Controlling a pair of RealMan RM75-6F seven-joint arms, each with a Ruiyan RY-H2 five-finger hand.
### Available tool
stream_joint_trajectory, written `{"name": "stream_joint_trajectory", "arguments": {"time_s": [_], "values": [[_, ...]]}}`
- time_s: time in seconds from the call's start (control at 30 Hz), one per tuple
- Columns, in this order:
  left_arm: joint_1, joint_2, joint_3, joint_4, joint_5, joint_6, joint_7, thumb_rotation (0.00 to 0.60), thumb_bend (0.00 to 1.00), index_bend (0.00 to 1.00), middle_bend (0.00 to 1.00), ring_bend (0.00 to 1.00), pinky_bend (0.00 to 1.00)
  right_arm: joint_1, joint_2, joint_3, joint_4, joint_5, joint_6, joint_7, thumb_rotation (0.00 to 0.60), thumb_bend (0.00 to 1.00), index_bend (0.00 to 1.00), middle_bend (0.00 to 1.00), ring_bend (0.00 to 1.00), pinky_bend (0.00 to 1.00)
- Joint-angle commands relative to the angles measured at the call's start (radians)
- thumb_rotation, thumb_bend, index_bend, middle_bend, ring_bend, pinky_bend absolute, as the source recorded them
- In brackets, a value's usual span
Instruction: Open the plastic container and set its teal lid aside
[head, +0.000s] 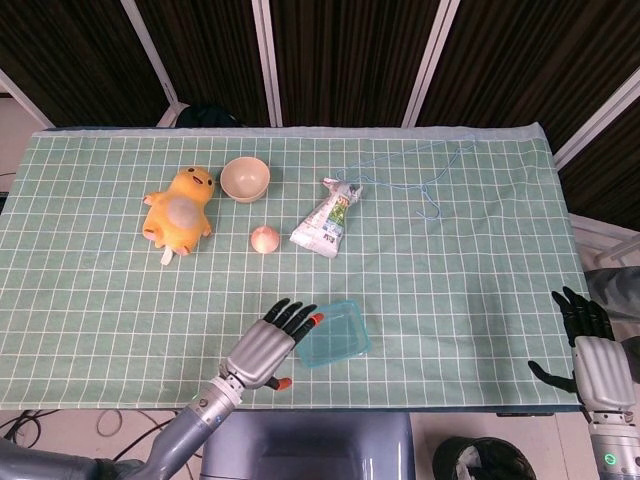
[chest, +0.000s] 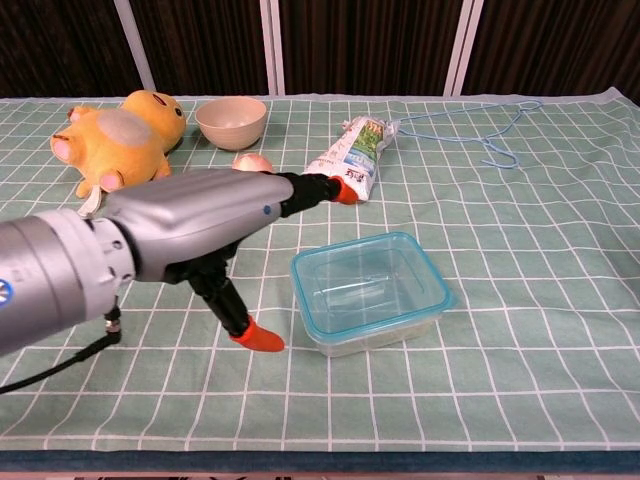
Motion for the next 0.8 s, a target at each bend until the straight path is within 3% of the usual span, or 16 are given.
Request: {"name": "stream_joint_trajectory", "arguments": {"time_s": [0.03,0.3,0.8], "values": [[-0.037,-0.101,-0.027,0.057,-0.059,0.042,0.046,0.600,0.00,0.00,0.00,0.00,0.03,0.000,0.000,-0.001,0.000,-0.001,-0.001,0.003,0.600,0.25,0.00,0.00,0.00,0.00],[-0.082,-0.214,-0.058,0.160,-0.116,0.063,0.073,0.600,0.01,0.00,0.00,0.00,0.03,-0.002,0.000,0.000,-0.002,-0.001,0.000,0.013,0.600,0.25,0.00,0.00,0.00,0.00],[-0.158,-0.307,-0.101,0.343,-0.175,0.037,0.071,0.600,0.03,0.00,0.00,0.00,0.03,-0.005,0.000,-0.002,-0.001,-0.017,0.008,0.029,0.600,0.25,0.00,0.00,0.00,0.00]]}}
